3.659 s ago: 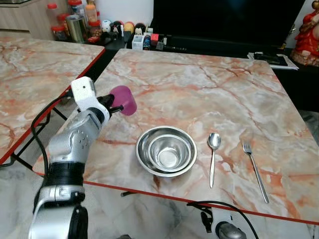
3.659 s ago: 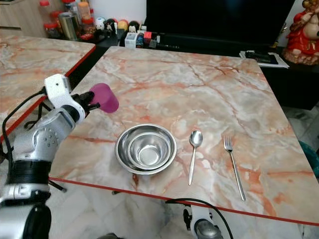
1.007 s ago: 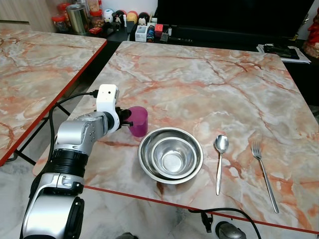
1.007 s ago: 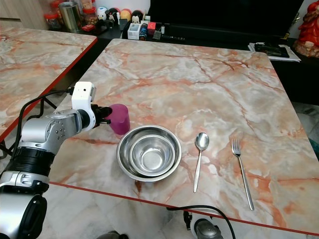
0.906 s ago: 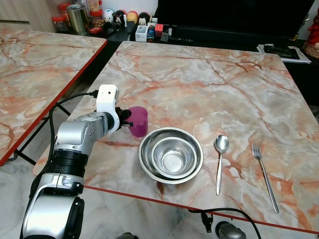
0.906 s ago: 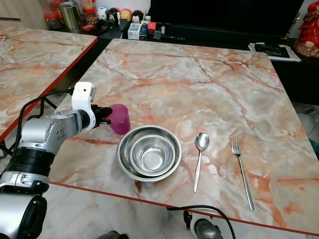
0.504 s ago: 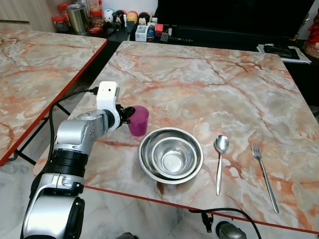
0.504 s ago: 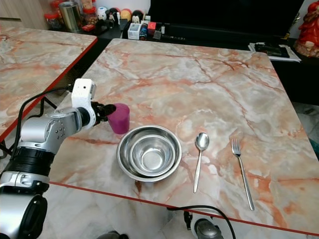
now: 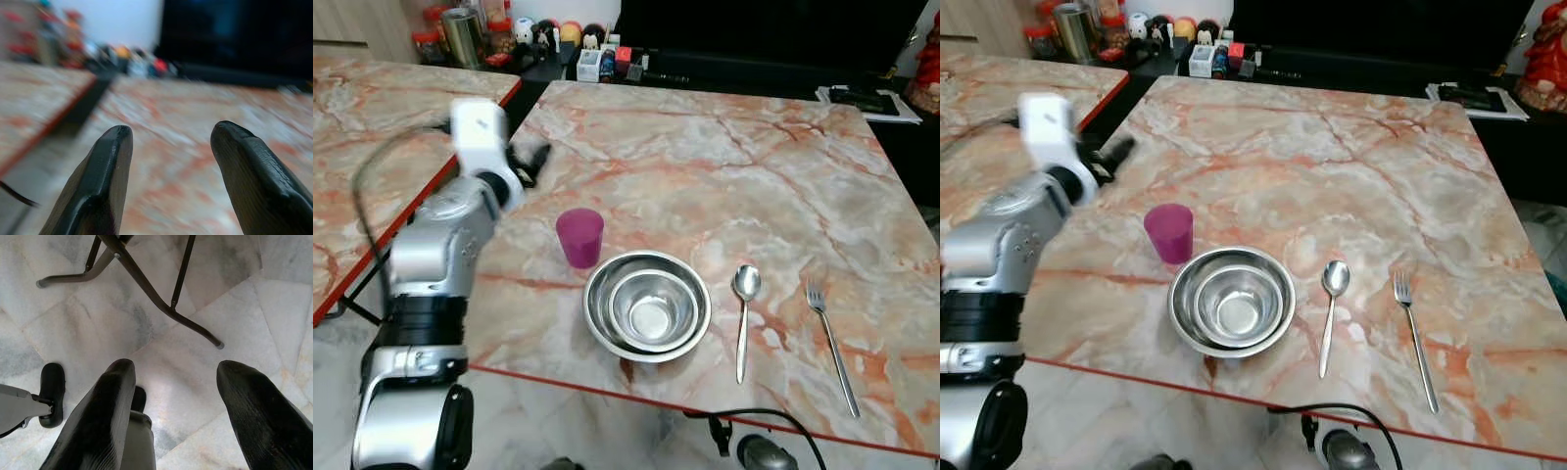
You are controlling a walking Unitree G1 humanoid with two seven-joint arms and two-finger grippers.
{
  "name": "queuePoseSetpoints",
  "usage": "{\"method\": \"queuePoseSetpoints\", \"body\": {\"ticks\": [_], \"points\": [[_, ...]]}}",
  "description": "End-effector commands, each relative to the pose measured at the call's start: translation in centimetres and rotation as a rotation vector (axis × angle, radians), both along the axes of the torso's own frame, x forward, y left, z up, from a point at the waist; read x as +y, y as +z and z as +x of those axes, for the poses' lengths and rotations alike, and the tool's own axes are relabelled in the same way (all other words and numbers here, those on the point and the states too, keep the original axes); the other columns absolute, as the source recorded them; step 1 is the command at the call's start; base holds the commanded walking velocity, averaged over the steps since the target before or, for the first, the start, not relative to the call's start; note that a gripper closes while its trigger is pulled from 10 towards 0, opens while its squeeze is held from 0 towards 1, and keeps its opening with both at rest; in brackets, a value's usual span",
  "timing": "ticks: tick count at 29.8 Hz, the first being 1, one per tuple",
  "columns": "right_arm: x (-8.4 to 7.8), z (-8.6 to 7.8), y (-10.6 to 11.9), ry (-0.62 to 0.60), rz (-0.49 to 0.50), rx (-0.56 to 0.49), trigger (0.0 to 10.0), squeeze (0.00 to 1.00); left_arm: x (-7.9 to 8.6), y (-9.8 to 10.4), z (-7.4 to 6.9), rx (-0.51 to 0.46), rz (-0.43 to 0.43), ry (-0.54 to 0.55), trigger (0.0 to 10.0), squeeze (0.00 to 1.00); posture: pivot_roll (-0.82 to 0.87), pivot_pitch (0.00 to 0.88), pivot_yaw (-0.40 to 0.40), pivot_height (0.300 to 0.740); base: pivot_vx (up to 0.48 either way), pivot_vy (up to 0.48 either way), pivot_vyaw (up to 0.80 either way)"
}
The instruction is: Setting the table
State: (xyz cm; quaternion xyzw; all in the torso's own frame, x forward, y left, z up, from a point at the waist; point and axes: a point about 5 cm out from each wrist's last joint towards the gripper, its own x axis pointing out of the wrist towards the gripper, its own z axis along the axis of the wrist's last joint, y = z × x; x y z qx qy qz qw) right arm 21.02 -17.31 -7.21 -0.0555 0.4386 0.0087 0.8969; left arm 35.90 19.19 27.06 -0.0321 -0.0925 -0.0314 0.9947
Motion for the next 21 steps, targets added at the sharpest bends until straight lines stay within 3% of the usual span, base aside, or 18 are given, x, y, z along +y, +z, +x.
{"method": "queuePoseSetpoints", "body": {"ticks": [1, 6, 7, 9, 10, 12, 17, 18, 21], "points": [[-0.3, -0.3, -0.1, -0.020, 0.002, 0.008, 10.0, 0.00, 1.9, -0.7, -1.0, -0.047, 0.039, 0.151, 10.0, 0.00, 0.14, 0.083, -0.045, 0.715, 0.000, 0.000, 0.00], [-0.3, -0.3, -0.1, -0.020, 0.003, 0.003, 10.0, 0.00, 6.1, -3.2, -3.9, -0.071, 0.130, 0.482, 10.0, 0.00, 0.15, 0.088, -0.050, 0.715, 0.000, 0.000, 0.00], [-0.4, -0.3, -0.1, -0.018, 0.002, 0.002, 10.0, 0.00, 7.4, -3.9, -5.2, -0.083, 0.263, 0.587, 10.0, 0.00, 0.15, 0.090, -0.051, 0.715, 0.000, 0.000, 0.00], [-0.4, -0.3, -0.1, -0.017, 0.002, 0.001, 10.0, 0.00, 8.1, -4.3, -5.9, -0.087, 0.352, 0.638, 10.0, 0.00, 0.15, 0.091, -0.051, 0.715, 0.000, 0.000, 0.00], [-0.4, -0.3, -0.1, -0.017, 0.002, 0.001, 10.0, 0.00, 8.1, -4.3, -5.9, -0.087, 0.352, 0.638, 10.0, 0.00, 0.15, 0.091, -0.051, 0.715, 0.000, 0.000, 0.00], [-0.4, -0.2, -0.1, -0.012, 0.000, 0.001, 10.0, 0.00, 10.9, -6.5, -8.4, -0.042, 0.311, 0.833, 10.0, 0.00, 0.16, 0.092, -0.051, 0.715, 0.000, 0.000, 0.00], [-0.3, -0.2, -0.1, -0.008, 0.000, 0.000, 10.0, 0.00, 12.2, -9.1, -10.1, 0.020, 0.387, 0.938, 10.0, 0.00, 0.16, 0.089, -0.049, 0.715, 0.000, 0.000, 0.00], [-0.2, -0.3, -0.1, -0.008, 0.001, 0.000, 10.0, 0.00, 12.7, -11.0, -11.1, 0.074, 0.421, 0.988, 10.0, 0.00, 0.16, 0.087, -0.047, 0.715, 0.000, 0.000, 0.00], [-0.2, -0.3, -0.1, -0.007, 0.002, 0.001, 10.0, 0.00, 13.6, -14.1, -12.8, 0.180, 0.462, 1.065, 10.0, 0.00, 0.15, 0.087, -0.044, 0.715, 0.000, 0.000, 0.00]]}}
